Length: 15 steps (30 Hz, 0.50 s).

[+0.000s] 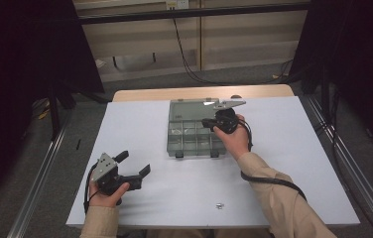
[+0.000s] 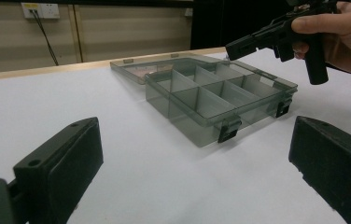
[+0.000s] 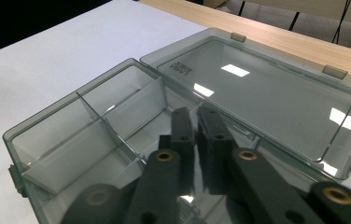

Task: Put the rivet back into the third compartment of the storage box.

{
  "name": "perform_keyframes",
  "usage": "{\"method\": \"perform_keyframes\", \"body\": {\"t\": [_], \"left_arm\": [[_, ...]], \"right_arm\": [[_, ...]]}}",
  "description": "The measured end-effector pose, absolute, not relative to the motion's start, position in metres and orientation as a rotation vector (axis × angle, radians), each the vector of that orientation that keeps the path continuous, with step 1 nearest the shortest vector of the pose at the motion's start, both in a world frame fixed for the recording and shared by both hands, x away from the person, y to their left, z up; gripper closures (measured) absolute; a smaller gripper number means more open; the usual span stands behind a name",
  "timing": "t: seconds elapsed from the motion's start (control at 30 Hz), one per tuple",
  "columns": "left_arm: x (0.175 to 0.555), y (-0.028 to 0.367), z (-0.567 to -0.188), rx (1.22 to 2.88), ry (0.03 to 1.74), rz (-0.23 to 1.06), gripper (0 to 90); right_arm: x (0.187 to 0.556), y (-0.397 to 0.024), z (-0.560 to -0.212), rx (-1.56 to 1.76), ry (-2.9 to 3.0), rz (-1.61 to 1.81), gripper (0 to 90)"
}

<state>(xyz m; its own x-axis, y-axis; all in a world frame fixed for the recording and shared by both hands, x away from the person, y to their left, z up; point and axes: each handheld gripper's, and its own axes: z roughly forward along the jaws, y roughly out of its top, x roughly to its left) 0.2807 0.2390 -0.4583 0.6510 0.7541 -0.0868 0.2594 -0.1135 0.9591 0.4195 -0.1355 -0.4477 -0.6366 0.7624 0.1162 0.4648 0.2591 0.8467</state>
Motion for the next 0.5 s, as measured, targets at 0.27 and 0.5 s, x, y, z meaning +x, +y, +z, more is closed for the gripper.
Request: {"method": "perform_keyframes", "body": {"t": [0.27, 0.5], "left_arm": [[0.281, 0.239, -0.458, 1.672, 0.838, 0.523, 2.8], [0.281, 0.239, -0.458, 1.679, 0.837, 0.526, 2.8]], "right_arm": [[0.415, -0.139, -0.445, 1.128, 2.215, 1.337, 73.0], [0.404, -0.144, -0.441, 1.107, 2.211, 1.376, 64.6]]}}
